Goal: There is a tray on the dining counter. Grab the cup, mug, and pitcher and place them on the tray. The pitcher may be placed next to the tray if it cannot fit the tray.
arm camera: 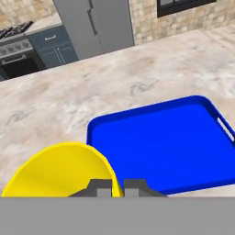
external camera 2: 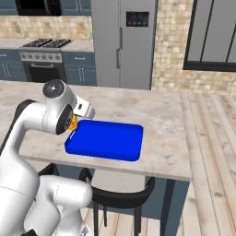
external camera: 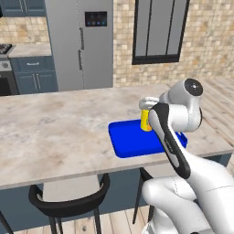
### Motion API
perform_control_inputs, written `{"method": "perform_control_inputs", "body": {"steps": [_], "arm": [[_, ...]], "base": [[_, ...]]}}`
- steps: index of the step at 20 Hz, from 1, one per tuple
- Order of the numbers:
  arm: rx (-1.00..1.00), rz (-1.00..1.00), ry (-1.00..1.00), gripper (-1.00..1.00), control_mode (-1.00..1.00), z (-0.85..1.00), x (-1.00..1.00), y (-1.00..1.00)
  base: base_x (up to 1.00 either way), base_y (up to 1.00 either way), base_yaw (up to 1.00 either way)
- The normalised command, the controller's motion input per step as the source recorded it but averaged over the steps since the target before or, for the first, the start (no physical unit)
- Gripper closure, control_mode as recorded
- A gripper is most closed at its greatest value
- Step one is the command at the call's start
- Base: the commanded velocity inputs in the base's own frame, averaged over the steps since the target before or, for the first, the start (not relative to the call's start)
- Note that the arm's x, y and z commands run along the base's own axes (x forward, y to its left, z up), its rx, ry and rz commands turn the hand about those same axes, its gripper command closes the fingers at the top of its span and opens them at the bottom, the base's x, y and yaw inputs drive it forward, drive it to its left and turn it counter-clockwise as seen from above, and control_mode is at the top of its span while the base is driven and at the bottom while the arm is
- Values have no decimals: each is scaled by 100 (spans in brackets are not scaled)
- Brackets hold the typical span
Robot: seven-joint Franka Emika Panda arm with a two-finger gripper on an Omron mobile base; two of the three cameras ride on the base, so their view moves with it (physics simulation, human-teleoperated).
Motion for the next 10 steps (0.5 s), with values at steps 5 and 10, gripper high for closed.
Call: {"method": "perform_control_inputs", "body": {"steps": [5,10], "arm": [[0,0,0,100,-100,-22,7,22],[0,0,0,100,-100,-19,2,15]], "base": [[0,0,0],[0,0,0]]}}
